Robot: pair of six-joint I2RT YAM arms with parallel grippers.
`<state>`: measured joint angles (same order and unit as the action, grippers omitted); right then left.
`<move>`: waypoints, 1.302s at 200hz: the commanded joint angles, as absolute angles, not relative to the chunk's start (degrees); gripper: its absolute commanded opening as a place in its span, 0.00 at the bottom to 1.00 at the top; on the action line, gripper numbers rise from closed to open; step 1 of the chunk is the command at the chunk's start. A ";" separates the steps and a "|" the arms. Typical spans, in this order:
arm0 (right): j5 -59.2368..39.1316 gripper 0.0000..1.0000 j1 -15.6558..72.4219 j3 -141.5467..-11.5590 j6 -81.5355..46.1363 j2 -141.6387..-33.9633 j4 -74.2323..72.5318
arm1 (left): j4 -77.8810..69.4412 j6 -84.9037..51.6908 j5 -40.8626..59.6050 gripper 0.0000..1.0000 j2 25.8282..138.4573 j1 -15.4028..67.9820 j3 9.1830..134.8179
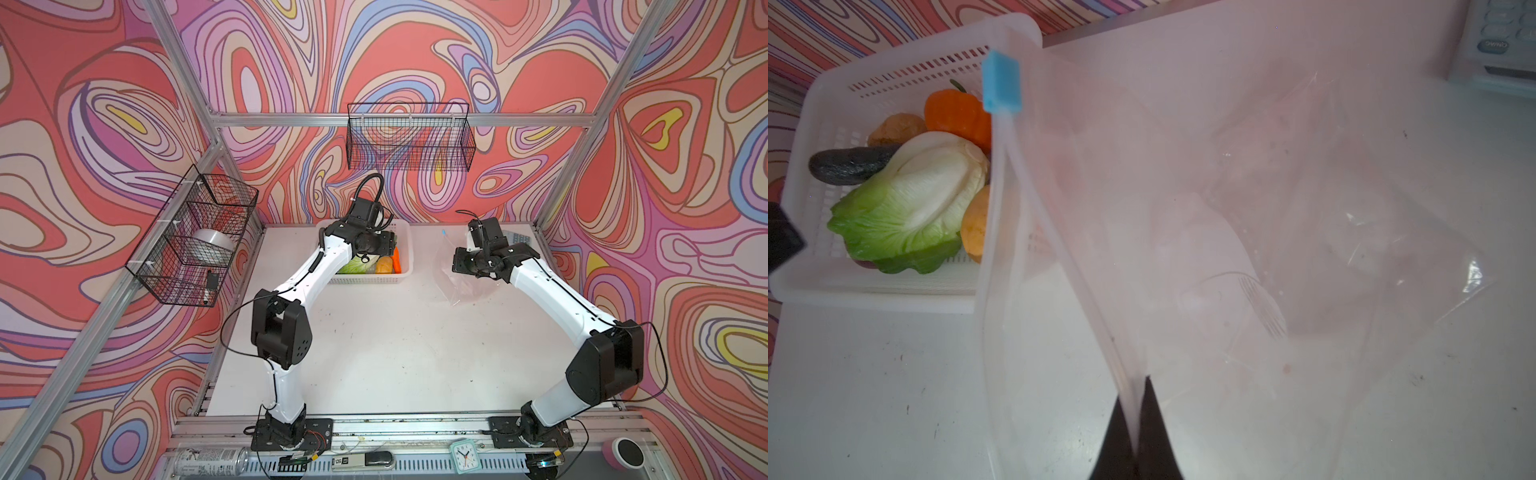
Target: Place the food in the zip-top bag and seal the zipper
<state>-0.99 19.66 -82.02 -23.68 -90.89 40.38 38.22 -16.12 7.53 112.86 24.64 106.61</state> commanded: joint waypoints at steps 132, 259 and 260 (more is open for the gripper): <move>0.27 0.00 17.56 -80.13 -24.47 -86.31 36.07 | 53.24 -10.94 1.64 0.69 137.79 24.43 124.15; 0.01 0.00 17.52 -79.05 -24.52 -83.48 36.02 | 54.15 -11.82 4.49 0.46 142.07 24.48 128.87; 0.01 0.00 17.55 -79.03 -24.56 -83.44 36.03 | 54.10 -11.80 4.48 0.45 141.96 24.46 128.82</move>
